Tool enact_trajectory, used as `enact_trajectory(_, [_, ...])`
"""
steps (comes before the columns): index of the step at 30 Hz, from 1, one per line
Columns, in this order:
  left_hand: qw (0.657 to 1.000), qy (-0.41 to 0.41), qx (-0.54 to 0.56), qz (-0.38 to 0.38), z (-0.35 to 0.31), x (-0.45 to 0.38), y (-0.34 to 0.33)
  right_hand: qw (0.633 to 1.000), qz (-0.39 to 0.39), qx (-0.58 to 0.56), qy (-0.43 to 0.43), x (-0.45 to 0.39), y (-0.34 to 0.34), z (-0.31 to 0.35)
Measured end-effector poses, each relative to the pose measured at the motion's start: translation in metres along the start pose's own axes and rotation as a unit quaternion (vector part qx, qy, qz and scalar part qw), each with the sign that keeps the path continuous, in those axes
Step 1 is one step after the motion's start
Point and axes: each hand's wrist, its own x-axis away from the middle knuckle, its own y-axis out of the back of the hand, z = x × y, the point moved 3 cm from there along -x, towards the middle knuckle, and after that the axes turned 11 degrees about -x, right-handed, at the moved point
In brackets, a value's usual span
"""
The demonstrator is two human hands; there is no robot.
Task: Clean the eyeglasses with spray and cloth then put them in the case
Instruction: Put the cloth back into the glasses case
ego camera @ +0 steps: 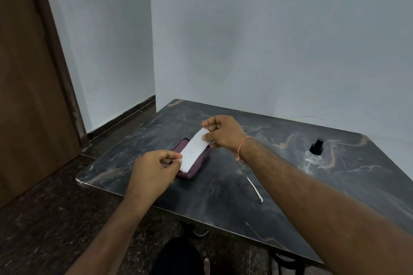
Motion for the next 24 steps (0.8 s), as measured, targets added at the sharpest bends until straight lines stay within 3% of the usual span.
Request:
enact_trajectory(9, [0.987, -0.048, -0.155, 0.008, -0.005, -0.007, -0.007, 0.972, 0.014, 0.23, 0.048, -0.013, -0.007, -0.017])
enact_trajectory(17, [0.977, -0.062, -0.199, 0.043, 0.001, -0.014, -0.014, 0.95, 0.039, 0.309, 0.032, -0.012, -0.006, -0.026])
enact_trajectory(24, [0.963, -0.088, -0.245, 0.068, 0.0, -0.016, -0.02, 0.942, 0.033, 0.33, -0.048, -0.016, -0.012, -0.017])
